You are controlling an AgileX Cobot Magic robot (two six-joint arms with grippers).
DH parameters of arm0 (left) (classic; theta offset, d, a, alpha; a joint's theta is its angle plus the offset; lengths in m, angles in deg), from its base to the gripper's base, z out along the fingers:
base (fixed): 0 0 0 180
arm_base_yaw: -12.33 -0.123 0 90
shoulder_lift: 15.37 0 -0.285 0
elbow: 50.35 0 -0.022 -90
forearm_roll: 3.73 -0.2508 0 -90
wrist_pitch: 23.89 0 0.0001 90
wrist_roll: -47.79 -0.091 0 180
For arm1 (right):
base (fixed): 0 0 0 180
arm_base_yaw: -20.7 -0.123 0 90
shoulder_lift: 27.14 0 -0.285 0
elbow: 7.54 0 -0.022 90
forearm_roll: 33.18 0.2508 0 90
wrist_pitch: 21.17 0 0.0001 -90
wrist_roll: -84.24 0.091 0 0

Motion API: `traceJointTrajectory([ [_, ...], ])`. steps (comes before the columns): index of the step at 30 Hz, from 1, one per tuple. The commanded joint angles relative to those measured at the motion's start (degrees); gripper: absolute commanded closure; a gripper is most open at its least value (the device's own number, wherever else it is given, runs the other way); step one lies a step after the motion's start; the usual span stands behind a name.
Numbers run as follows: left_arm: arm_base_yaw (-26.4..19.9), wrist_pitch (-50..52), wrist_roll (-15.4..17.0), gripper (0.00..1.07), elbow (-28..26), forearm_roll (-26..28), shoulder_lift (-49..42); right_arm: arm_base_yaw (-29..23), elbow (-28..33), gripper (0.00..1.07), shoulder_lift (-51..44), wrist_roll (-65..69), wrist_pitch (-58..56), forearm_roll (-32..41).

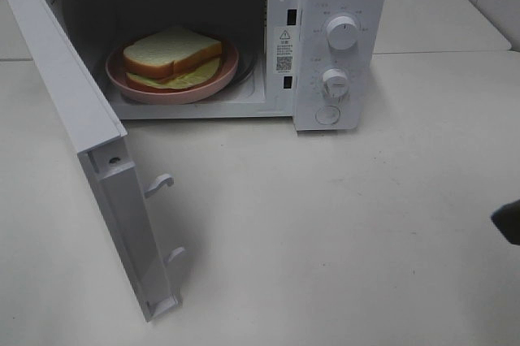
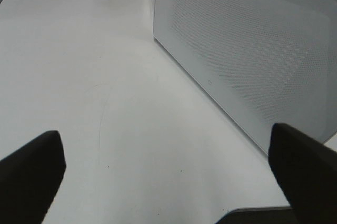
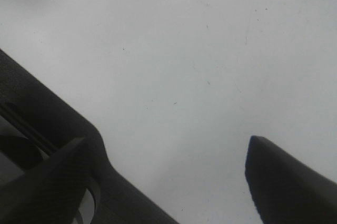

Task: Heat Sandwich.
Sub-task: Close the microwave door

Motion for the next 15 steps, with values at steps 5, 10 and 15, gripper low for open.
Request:
traceJointTrajectory([
  [5, -0.1, 0.8, -0.1, 0.09, -0.1, 0.3, -0.9, -0.1, 0.3, 0.31, -9.2, 1.0, -9.4, 0.2],
  [10, -0.1, 0.8, -0.1, 0.09, -0.1, 0.3, -0.9, -0.1, 0.4, 0.31, -14.7, 1.0, -12.9, 0.2],
  [15, -0.1, 0.8, -0.1, 0.09, -0.1, 0.3, -0.9, 0.1, 0.5, 0.31, -21.7, 1.0, -14.3, 0.0],
])
